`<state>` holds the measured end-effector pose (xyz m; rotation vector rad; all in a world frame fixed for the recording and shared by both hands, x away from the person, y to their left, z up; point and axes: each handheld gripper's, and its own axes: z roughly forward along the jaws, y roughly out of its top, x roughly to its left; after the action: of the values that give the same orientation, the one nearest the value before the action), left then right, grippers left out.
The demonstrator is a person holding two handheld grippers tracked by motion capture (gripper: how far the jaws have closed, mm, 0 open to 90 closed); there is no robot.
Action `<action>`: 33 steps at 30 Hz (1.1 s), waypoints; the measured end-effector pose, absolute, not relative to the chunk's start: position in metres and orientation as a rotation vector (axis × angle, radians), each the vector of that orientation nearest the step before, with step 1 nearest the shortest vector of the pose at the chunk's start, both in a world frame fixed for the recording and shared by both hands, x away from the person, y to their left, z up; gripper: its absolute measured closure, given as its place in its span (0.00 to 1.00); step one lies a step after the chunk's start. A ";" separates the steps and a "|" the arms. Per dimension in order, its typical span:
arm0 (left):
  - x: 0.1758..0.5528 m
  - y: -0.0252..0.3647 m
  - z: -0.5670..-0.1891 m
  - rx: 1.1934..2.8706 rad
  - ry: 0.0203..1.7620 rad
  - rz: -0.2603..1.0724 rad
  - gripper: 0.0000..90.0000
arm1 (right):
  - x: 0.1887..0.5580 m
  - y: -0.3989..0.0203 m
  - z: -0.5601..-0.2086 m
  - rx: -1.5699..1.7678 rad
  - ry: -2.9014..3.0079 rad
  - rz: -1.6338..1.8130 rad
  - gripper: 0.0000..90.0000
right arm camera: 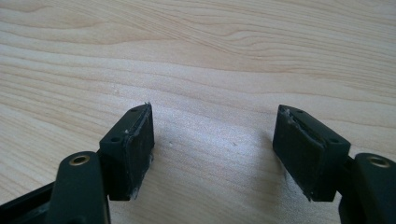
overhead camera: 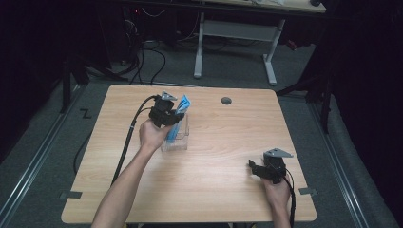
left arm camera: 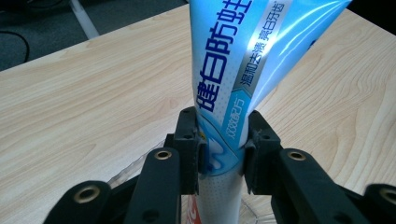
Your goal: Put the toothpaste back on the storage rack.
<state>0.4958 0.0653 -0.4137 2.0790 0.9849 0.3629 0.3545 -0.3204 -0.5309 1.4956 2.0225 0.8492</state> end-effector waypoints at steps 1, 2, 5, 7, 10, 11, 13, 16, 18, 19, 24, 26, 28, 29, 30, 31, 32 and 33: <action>0.496 0.066 -0.414 2.078 0.986 0.361 0.79 | 0.354 -0.320 -0.531 1.496 2.023 0.850 0.33; 0.496 0.066 -0.414 2.078 0.987 0.359 0.79 | 0.354 -0.320 -0.531 1.496 2.023 0.849 0.33; 0.495 0.067 -0.415 2.076 0.990 0.354 0.79 | 0.354 -0.320 -0.531 1.496 2.023 0.849 0.33; 0.495 0.067 -0.416 2.081 0.989 0.354 0.79 | 0.354 -0.320 -0.531 1.496 2.023 0.849 0.33; 0.495 0.067 -0.417 2.086 0.990 0.351 0.79 | 0.354 -0.320 -0.531 1.496 2.023 0.849 0.33; 0.496 0.067 -0.417 2.091 0.989 0.349 0.79 | 0.354 -0.320 -0.531 1.496 2.023 0.849 0.33; 0.496 0.067 -0.418 2.095 0.989 0.349 0.79 | 0.354 -0.320 -0.531 1.496 2.023 0.849 0.33; 0.496 0.065 -0.419 2.098 0.990 0.343 0.78 | 0.354 -0.320 -0.531 1.496 2.023 0.849 0.33; 0.496 0.065 -0.420 2.098 0.991 0.334 0.78 | 0.354 -0.320 -0.531 1.496 2.023 0.849 0.33; 0.497 0.065 -0.420 2.099 0.991 0.327 0.78 | 0.354 -0.320 -0.531 1.496 2.023 0.849 0.33; 0.499 0.065 -0.422 2.097 1.000 0.313 0.78 | 0.354 -0.320 -0.531 1.496 2.023 0.849 0.33; 0.499 0.065 -0.422 2.096 0.999 0.312 0.78 | 0.354 -0.320 -0.531 1.496 2.023 0.849 0.33; 0.499 0.065 -0.422 2.096 0.999 0.310 0.78 | 0.354 -0.320 -0.531 1.496 2.023 0.849 0.33; 0.499 0.065 -0.422 2.097 0.999 0.307 0.78 | 0.354 -0.320 -0.531 1.496 2.023 0.849 0.33; 0.499 0.065 -0.422 2.097 0.998 0.308 0.78 | 0.354 -0.320 -0.531 1.496 2.023 0.849 0.33; 0.499 0.064 -0.422 2.097 0.998 0.306 0.78 | 0.354 -0.320 -0.531 1.496 2.023 0.849 0.33; 0.499 0.064 -0.422 2.096 0.998 0.307 0.78 | 0.354 -0.320 -0.531 1.496 2.023 0.849 0.33; 0.499 0.063 -0.422 2.099 0.996 0.306 0.78 | 0.354 -0.320 -0.531 1.496 2.023 0.849 0.33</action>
<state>0.4993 0.0634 -0.4218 2.0989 0.9955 0.3065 0.3545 -0.3204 -0.5309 1.4957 2.0228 0.8492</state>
